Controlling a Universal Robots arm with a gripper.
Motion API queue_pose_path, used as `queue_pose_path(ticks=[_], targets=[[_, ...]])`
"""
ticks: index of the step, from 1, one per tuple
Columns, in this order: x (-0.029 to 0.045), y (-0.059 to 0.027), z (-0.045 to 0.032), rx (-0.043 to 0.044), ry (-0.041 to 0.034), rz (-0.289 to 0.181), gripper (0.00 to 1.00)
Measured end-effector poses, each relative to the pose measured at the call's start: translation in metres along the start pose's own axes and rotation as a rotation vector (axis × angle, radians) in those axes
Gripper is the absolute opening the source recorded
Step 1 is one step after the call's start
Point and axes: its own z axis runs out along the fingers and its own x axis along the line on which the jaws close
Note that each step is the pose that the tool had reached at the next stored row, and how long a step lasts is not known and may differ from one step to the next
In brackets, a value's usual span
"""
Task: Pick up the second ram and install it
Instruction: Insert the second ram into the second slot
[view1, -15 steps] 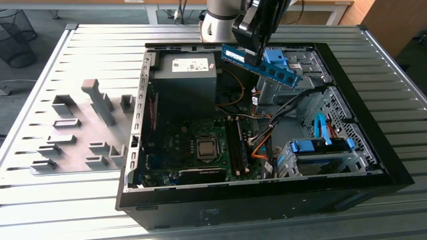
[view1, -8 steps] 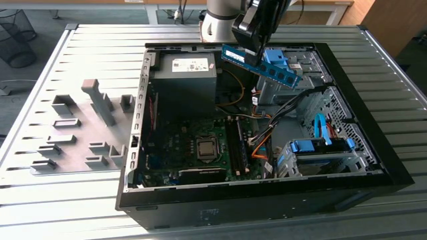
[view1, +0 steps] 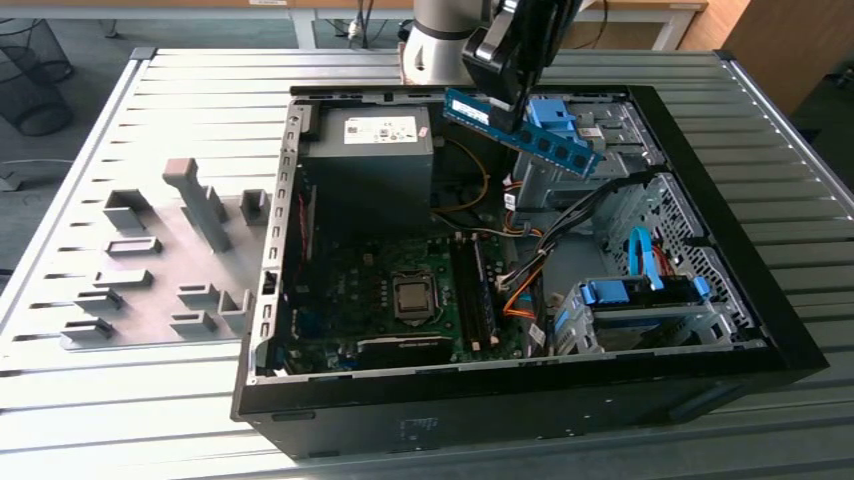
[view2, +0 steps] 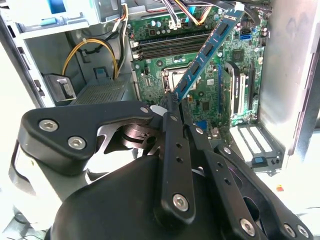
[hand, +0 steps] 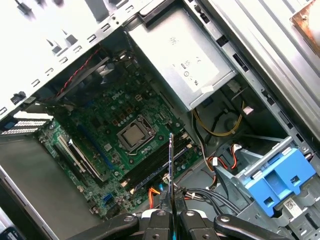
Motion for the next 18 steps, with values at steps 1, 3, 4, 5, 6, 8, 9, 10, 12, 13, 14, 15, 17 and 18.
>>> queue_pose_path(ticks=[1, 3, 4, 5, 6, 8, 9, 10, 12, 13, 14, 15, 17, 18], targets=[[0.0000, 0.0000, 0.0001, 0.0001, -0.0003, 0.018, 0.14], [0.0000, 0.0000, 0.0001, 0.0003, -0.0008, 0.052, 0.14], [0.0000, 0.0000, 0.0002, 0.0004, -0.0009, 0.067, 0.14], [0.0000, 0.0000, 0.0002, 0.0005, -0.0012, 0.081, 0.14], [0.0000, 0.0000, 0.0003, 0.0006, -0.0015, 0.094, 0.14], [0.0000, 0.0000, 0.0004, 0.0007, -0.0020, 0.122, 0.14], [0.0000, 0.0000, 0.0004, 0.0008, -0.0022, 0.136, 0.14], [0.0000, 0.0000, 0.0005, 0.0009, -0.0024, 0.148, 0.14], [0.0000, 0.0000, 0.0005, 0.0009, -0.0025, 0.155, 0.14], [0.0000, 0.0000, 0.0005, 0.0009, -0.0025, 0.155, 0.14], [0.0000, 0.0000, 0.0005, 0.0009, -0.0025, 0.155, 0.14], [0.0000, 0.0000, 0.0005, 0.0009, -0.0025, 0.155, 0.14], [0.0000, 0.0000, 0.0005, 0.0009, -0.0025, 0.155, 0.14], [0.0000, 0.0000, 0.0005, 0.0009, -0.0025, 0.155, 0.14]])
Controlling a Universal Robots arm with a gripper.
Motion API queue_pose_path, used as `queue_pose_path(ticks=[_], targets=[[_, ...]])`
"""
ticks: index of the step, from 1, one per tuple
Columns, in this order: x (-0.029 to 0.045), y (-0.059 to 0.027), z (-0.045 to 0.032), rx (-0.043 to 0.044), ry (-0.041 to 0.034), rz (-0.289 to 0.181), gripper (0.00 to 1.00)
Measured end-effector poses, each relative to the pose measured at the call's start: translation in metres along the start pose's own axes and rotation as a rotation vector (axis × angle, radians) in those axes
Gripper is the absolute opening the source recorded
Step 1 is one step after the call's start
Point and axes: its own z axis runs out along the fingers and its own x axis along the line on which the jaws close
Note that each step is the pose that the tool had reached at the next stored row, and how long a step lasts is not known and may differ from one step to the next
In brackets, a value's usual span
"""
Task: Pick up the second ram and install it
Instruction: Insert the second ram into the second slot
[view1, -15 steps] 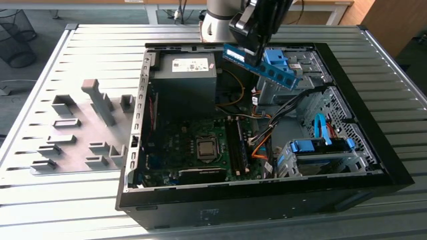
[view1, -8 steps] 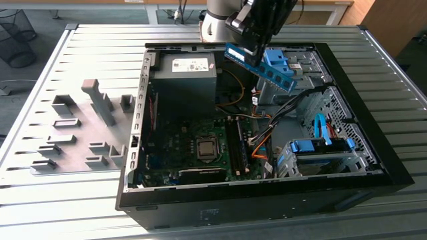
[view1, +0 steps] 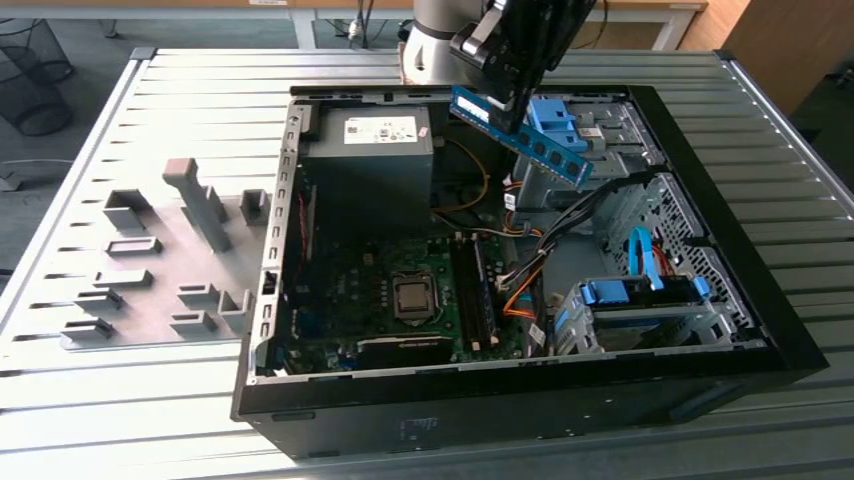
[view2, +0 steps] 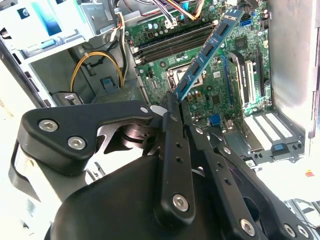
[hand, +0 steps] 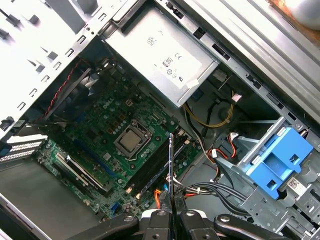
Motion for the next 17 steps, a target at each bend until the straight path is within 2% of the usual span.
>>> queue_pose_path(ticks=[10, 17], targets=[[0.0000, 0.0000, 0.0000, 0.0000, -0.0001, 0.009, 0.14], [0.0000, 0.0000, 0.0010, 0.0006, -0.0017, 0.110, 0.14]])
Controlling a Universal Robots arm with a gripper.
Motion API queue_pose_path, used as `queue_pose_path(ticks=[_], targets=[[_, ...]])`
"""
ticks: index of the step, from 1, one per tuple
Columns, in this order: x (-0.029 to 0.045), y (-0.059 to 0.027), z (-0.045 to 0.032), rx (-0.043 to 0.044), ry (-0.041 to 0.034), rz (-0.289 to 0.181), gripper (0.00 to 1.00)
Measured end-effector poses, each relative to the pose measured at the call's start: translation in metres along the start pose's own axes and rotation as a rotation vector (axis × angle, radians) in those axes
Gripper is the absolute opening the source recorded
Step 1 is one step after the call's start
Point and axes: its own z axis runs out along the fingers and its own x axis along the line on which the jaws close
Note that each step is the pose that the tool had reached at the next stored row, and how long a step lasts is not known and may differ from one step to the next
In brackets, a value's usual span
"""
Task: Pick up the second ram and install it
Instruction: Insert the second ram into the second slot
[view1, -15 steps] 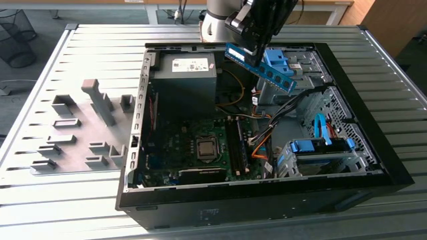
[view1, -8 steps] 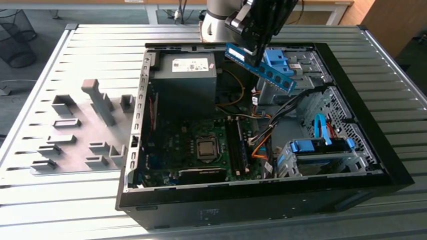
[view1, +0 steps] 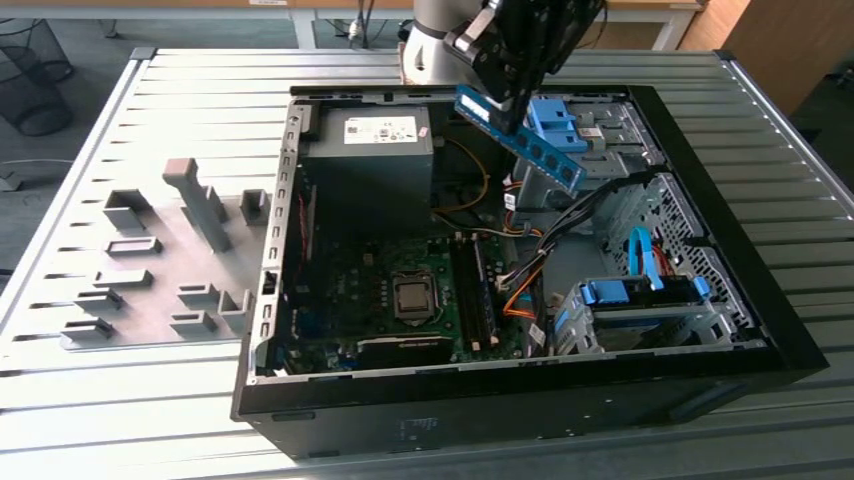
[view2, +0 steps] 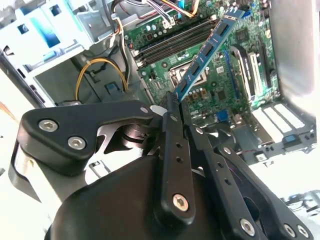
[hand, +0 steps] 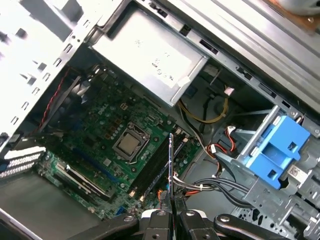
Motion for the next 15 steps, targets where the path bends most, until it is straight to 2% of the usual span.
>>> queue_pose_path(ticks=[6, 15], targets=[[0.0000, 0.0000, 0.0003, 0.0000, -0.0003, 0.011, 0.14], [0.0001, -0.0001, 0.0063, 0.0013, -0.0025, 0.171, 0.14]])
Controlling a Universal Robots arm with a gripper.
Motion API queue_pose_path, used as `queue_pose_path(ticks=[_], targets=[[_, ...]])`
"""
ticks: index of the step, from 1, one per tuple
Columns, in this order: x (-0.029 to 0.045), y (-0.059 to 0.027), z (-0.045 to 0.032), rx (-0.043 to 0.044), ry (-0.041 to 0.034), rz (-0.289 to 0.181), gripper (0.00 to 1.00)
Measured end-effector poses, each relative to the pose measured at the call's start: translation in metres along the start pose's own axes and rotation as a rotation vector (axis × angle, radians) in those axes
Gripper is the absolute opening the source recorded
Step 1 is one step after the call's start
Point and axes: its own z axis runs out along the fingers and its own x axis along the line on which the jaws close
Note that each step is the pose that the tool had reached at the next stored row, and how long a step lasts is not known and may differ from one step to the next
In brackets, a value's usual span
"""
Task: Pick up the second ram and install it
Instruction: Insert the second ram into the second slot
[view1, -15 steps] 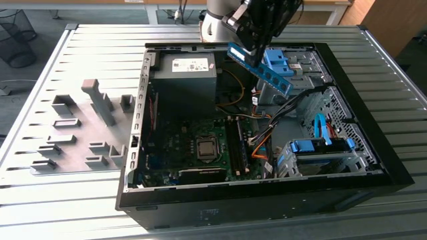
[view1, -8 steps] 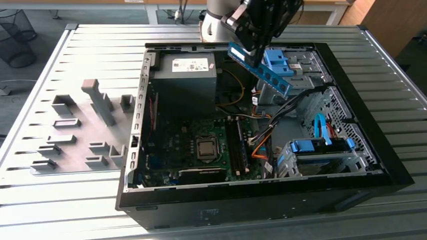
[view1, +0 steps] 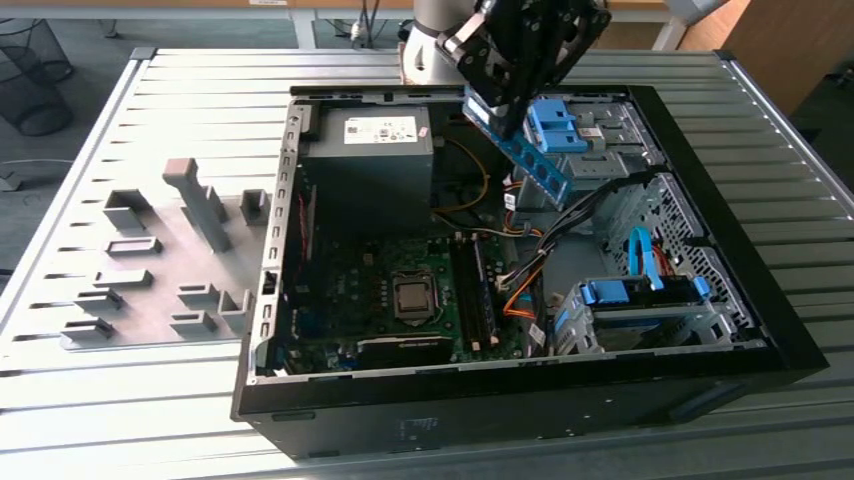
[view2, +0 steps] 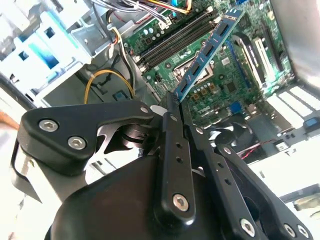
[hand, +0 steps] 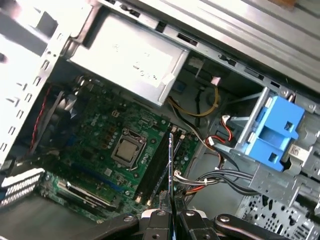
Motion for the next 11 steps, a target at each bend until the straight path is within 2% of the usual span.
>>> queue_pose_path(ticks=[8, 11], targets=[[0.0000, -0.0001, 0.0043, 0.0009, -0.0020, 0.139, 0.14], [0.0001, 0.0000, 0.0049, 0.0008, -0.0022, 0.146, 0.14]])
